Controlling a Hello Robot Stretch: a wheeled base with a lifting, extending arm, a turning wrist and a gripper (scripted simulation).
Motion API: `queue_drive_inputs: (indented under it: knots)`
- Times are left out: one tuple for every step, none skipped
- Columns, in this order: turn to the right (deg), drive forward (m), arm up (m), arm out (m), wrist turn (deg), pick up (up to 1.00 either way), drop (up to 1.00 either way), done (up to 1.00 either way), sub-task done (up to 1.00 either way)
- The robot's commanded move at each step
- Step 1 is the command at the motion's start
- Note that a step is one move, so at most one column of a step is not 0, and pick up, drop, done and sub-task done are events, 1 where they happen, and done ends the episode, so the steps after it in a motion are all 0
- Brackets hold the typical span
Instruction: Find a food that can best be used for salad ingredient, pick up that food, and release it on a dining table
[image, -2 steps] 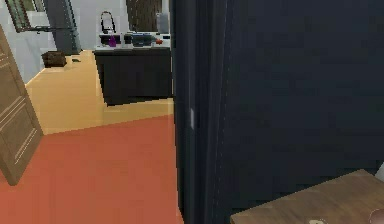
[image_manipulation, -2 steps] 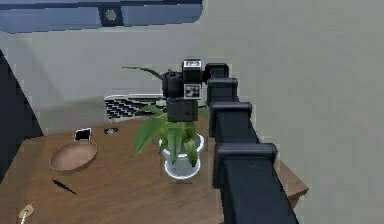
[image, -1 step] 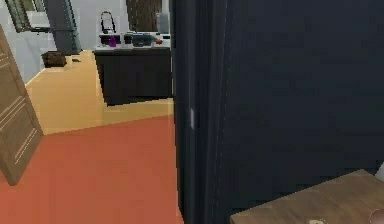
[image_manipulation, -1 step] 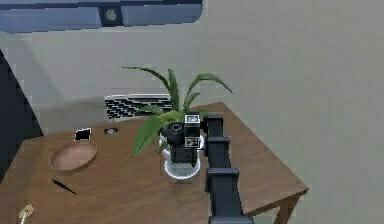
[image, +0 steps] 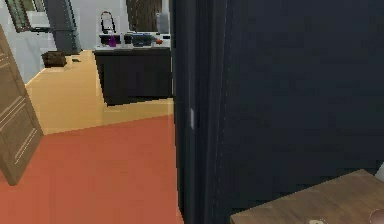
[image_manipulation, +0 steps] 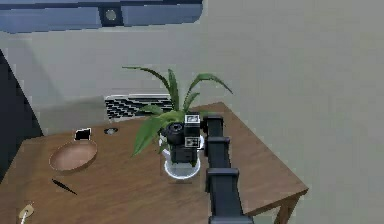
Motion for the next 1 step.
queue_drive_inputs:
  knots:
    - [0.0,0.00,0.10,0.00,0.0,0.00,0.00,0.00,0.00]
